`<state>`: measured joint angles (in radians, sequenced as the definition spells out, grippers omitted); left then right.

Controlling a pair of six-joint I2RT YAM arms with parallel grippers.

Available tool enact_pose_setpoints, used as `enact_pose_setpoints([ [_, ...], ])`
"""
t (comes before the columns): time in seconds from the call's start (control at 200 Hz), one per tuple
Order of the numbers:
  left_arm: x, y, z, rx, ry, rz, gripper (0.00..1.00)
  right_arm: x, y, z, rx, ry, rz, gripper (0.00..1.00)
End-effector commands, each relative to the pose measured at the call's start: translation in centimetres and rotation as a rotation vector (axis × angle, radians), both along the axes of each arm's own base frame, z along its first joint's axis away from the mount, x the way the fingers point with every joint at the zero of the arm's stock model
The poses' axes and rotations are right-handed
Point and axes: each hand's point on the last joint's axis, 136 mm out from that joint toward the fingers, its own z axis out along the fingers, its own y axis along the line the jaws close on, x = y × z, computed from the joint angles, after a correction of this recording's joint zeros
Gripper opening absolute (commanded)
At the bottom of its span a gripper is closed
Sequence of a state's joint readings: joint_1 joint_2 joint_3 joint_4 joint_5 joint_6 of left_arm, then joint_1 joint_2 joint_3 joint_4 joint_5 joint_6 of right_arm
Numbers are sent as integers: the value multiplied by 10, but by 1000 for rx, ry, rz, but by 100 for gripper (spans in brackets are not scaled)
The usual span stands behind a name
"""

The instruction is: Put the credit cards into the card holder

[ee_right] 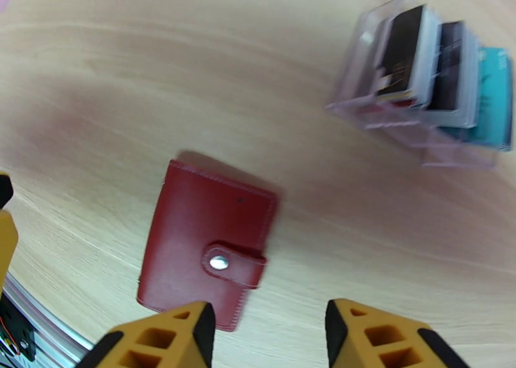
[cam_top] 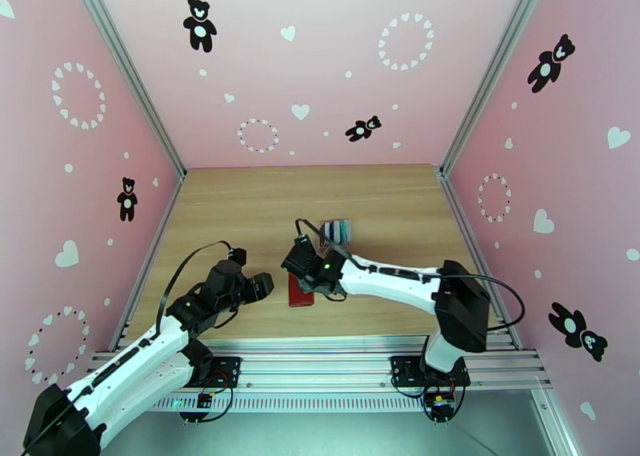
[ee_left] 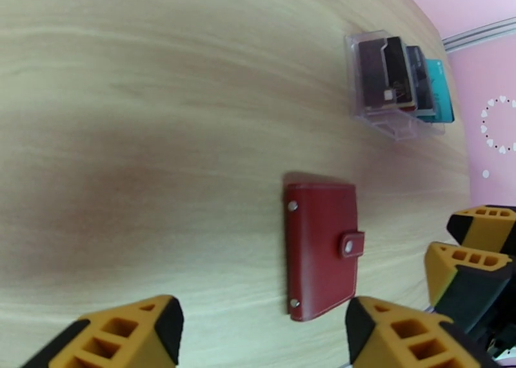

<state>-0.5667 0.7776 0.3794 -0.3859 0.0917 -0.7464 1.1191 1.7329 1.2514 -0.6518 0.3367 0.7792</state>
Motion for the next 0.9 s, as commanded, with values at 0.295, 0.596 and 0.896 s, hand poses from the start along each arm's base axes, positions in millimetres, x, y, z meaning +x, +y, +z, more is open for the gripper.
enact_pose_setpoints([
  [0.295,-20,-14,-31,10,116,-99,71,-24,17,-40,-45,162,4,41],
  [0.596,-24,-25,-34,35,112,-131,71,-17,29,-46,-65,159,25,39],
  [0.896,-25,-21,-33,43,98,-122,70,-10,23,-53,-112,163,-2,39],
])
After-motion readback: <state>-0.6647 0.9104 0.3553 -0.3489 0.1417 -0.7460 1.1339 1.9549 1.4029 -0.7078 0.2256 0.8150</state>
